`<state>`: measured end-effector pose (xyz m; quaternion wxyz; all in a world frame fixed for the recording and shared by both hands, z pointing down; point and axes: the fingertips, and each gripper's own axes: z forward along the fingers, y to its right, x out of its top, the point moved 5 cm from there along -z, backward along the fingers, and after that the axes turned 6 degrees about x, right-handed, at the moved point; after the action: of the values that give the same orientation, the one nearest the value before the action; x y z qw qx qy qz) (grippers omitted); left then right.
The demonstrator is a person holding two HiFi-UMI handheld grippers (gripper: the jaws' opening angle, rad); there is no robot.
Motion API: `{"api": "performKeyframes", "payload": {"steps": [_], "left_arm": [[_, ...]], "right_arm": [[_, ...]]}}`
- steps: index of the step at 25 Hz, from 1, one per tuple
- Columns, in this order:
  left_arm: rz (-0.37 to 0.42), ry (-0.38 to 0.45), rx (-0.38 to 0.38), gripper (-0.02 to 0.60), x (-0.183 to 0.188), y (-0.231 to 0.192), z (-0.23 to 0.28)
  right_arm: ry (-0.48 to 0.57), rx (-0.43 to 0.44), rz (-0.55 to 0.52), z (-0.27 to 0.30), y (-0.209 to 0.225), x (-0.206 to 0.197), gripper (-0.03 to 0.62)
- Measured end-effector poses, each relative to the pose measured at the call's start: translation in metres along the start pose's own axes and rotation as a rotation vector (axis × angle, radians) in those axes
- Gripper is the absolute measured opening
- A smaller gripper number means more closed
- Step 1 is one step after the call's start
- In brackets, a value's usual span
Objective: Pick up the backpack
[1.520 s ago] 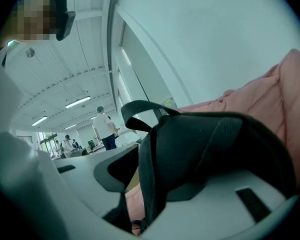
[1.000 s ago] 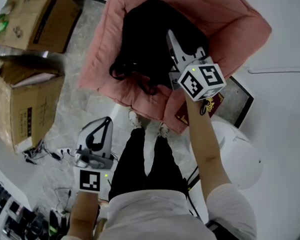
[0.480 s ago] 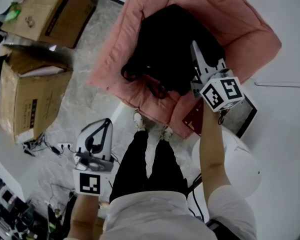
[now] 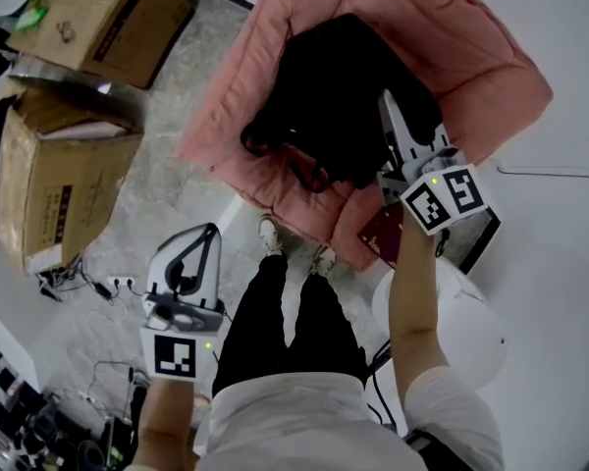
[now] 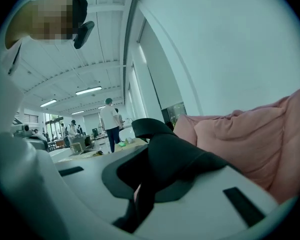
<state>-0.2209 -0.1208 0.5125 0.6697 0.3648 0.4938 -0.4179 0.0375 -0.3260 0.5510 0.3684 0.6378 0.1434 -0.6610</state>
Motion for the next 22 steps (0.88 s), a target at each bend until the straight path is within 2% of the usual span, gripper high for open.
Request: {"api": "performKeyframes", "payload": {"steps": [5, 11, 18, 22], "left_arm": [[0.008, 0.026, 0.016, 0.015, 0.008, -0.007, -0.002], [0.014, 0.045, 0.035, 0.015, 0.012, -0.010, -0.013], [0.008, 0.050, 0.056, 0.015, 0.008, -0.007, -0.024], [0.006, 0.064, 0.071, 0.015, 0.012, -0.010, -0.026]], "right_arm": [[0.034, 0.109, 0.121, 0.007, -0.020, 0.016, 0.037], [0.080, 0.192, 0.232, 0.008, -0.042, 0.033, 0.035], [0.104, 0.187, 0.307, 0.011, -0.058, 0.044, 0.035], [0.094, 0.181, 0.315, 0.010, -0.064, 0.050, 0.035]]}}
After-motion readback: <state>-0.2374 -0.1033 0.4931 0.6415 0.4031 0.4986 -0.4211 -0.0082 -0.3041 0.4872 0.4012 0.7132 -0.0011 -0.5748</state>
